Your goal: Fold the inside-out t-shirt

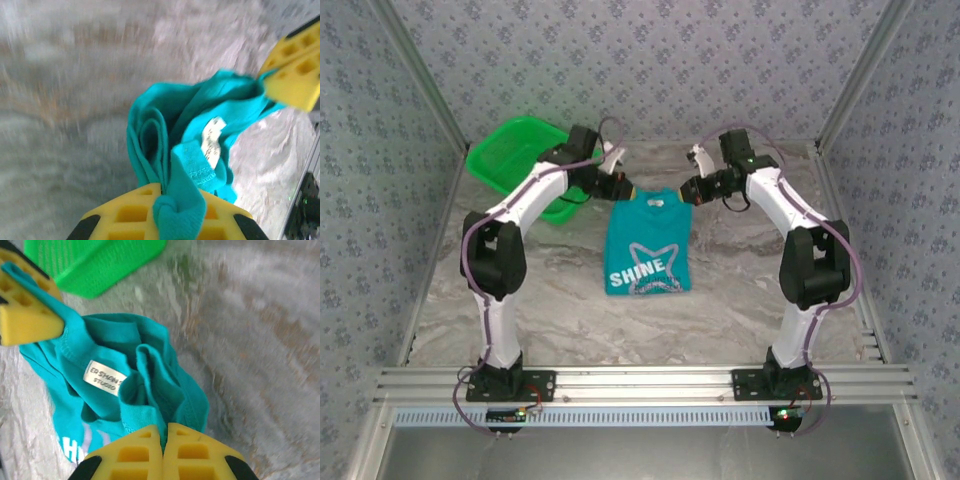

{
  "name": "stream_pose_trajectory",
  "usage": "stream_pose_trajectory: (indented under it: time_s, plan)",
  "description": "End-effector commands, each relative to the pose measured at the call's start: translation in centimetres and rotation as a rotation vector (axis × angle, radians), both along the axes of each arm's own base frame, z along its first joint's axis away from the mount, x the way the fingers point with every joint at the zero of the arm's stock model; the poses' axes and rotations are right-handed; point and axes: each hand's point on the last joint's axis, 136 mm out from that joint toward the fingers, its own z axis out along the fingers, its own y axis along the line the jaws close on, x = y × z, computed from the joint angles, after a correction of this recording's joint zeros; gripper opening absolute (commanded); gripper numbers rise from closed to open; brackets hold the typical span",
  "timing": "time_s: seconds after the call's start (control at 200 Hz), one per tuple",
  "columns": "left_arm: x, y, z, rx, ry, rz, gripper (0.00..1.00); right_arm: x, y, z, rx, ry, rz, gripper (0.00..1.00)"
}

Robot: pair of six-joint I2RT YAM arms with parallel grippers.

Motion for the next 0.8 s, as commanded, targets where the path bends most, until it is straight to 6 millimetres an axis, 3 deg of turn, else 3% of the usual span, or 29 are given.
stream_pose_trajectory:
  time_s: [0.0,0.045,0.145,0.2,0.245,0.32,0.39,0.52,0.625,0.69,0.795]
  plan:
    - [1.1,-1.0,7.4,-0.07,-0.188,-0.099,0.0,2.6,-0.4,9.0,0.008,-0.278,-0.003,0.0]
    - [1.4,-1.2,10.1,-0.083,-0.263,-0.121,0.0,3.0,-0.6,11.5,0.0,-0.353,-0.01,0.0]
    - [0.7,-1.6,14.7,-0.095,-0.421,-0.192,0.0,2.0,-0.9,15.0,-0.053,-0.457,-0.009,0.0]
    - [-1.0,-2.0,15.9,-0.076,-0.507,-0.264,0.0,0.6,-0.9,15.8,-0.094,-0.506,0.003,0.0]
    - [-2.7,-2.5,15.5,-0.039,-0.56,-0.321,0.0,-0.9,-0.7,15.7,-0.131,-0.545,0.032,0.0]
    - [-5.4,-3.2,12.6,0.03,-0.613,-0.382,0.0,-4.0,0.2,13.8,-0.203,-0.625,0.099,0.0]
    - [-8.2,-3.5,7.7,0.054,-0.657,-0.416,0.0,-6.7,0.6,10.0,-0.266,-0.665,0.132,0.0]
    - [-13.3,-3.4,-1.4,0.058,-0.794,-0.432,0.0,-11.5,-0.2,0.8,-0.344,-0.574,0.181,0.0]
    - [-17.0,-2.8,-6.9,0.114,-0.787,-0.452,0.0,-15.4,-2.2,-5.3,-0.463,-0.453,0.253,0.0]
    - [-18.4,-2.4,-8.7,0.146,-0.77,-0.453,0.0,-17.3,-2.8,-7.5,-0.589,-0.434,0.338,0.0]
    - [-21.1,-1.7,-9.7,0.132,-0.805,-0.497,0.0,-21.5,-4.9,-9.7,-0.633,-0.202,0.5,0.0]
